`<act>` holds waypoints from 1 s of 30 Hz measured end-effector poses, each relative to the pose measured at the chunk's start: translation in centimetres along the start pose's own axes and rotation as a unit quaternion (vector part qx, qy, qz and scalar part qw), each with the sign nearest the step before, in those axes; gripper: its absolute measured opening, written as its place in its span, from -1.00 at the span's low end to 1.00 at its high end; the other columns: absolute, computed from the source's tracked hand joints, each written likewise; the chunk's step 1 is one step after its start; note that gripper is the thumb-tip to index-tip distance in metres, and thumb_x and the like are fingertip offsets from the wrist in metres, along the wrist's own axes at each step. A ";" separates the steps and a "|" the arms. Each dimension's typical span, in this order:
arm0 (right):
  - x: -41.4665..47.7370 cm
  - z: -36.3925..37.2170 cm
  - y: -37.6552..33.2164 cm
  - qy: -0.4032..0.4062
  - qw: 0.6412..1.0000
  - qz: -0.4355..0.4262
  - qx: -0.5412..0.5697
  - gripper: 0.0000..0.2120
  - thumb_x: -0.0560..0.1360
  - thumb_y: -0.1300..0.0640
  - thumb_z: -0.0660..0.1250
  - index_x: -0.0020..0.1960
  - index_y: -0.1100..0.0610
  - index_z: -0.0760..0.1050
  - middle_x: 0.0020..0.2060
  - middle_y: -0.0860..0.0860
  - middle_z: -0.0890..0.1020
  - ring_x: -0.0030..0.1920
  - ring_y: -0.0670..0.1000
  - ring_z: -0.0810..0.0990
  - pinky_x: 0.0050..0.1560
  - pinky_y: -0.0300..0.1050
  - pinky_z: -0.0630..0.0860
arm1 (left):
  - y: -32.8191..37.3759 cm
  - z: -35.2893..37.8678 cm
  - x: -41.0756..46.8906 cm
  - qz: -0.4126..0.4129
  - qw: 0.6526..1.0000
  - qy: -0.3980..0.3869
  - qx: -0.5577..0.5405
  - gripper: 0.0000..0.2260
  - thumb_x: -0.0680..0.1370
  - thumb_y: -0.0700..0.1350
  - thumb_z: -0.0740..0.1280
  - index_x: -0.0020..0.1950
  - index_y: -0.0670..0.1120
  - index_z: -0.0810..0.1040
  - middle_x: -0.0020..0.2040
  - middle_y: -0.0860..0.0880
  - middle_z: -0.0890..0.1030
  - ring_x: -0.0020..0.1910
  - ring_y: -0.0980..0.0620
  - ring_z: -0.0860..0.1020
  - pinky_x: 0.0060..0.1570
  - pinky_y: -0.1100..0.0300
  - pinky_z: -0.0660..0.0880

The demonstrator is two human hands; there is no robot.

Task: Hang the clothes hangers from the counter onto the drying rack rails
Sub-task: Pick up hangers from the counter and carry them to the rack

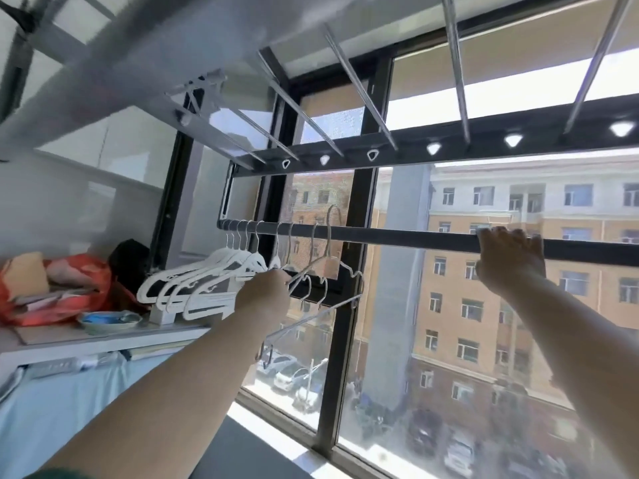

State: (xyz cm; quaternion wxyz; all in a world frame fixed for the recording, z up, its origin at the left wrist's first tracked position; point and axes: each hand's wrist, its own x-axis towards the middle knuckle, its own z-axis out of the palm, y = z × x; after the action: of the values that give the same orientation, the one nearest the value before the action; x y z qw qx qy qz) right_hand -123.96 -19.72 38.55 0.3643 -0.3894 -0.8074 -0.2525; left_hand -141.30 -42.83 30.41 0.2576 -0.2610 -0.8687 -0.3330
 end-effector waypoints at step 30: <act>-0.6 0.8 0.0 0.040 0.998 -0.050 0.001 -0.48 0.54 0.18 0.15 0.46 0.10 0.09 0.36 0.05 0.31 0.37 0.10 0.26 0.44 0.03 0.02 | -0.8 4.4 2.4 -0.062 0.997 -0.042 -0.021 -0.74 0.55 -0.24 0.14 0.17 -0.09 0.51 0.02 -0.13 0.60 -0.04 -0.13 0.58 -0.04 0.10 0.49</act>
State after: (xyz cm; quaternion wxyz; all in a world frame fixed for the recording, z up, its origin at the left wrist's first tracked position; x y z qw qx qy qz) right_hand -123.99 -19.39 37.63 0.3835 -0.3376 -0.8109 -0.2855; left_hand -144.82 -39.53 28.69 0.1938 -0.2258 -0.8861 -0.3554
